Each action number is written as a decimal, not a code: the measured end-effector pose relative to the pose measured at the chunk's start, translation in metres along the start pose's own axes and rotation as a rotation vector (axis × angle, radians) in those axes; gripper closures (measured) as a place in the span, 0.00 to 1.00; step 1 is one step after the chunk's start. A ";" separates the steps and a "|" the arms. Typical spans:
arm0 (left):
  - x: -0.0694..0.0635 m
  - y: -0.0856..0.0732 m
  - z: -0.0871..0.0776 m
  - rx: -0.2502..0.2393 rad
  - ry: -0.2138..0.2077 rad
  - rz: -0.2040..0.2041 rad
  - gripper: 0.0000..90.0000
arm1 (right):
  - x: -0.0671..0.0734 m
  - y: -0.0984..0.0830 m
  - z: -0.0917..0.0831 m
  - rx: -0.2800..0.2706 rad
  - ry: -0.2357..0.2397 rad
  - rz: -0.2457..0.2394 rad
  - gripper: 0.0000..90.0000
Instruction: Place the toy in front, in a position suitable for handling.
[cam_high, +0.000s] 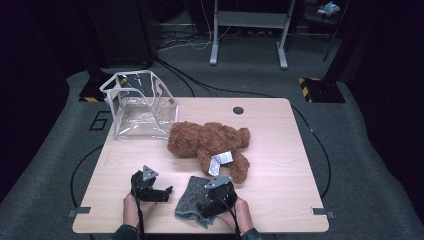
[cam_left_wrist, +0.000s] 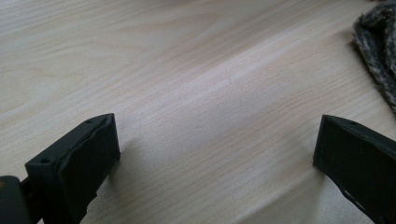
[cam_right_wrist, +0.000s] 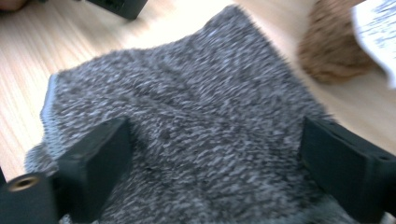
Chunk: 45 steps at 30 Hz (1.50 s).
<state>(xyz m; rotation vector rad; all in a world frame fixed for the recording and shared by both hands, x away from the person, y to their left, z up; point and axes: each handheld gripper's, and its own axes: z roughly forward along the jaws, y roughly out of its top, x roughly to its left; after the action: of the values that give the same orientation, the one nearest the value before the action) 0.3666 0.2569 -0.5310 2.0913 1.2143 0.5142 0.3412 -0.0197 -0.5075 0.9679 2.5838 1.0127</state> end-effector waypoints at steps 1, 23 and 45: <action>0.000 0.000 0.000 0.000 0.001 0.000 0.00 | -0.001 0.000 0.002 0.002 -0.002 -0.008 0.22; 0.000 0.000 0.000 -0.008 0.010 -0.014 0.01 | -0.012 -0.013 -0.008 -0.001 -0.003 0.010 0.82; -0.001 0.000 0.000 -0.007 0.011 -0.013 0.01 | -0.028 -0.031 -0.055 -0.056 -0.047 0.057 0.85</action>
<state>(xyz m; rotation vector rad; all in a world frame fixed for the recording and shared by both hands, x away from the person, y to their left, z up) 0.3666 0.2564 -0.5313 2.0761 1.2303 0.5243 0.3253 -0.0842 -0.4879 1.0445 2.4899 1.0572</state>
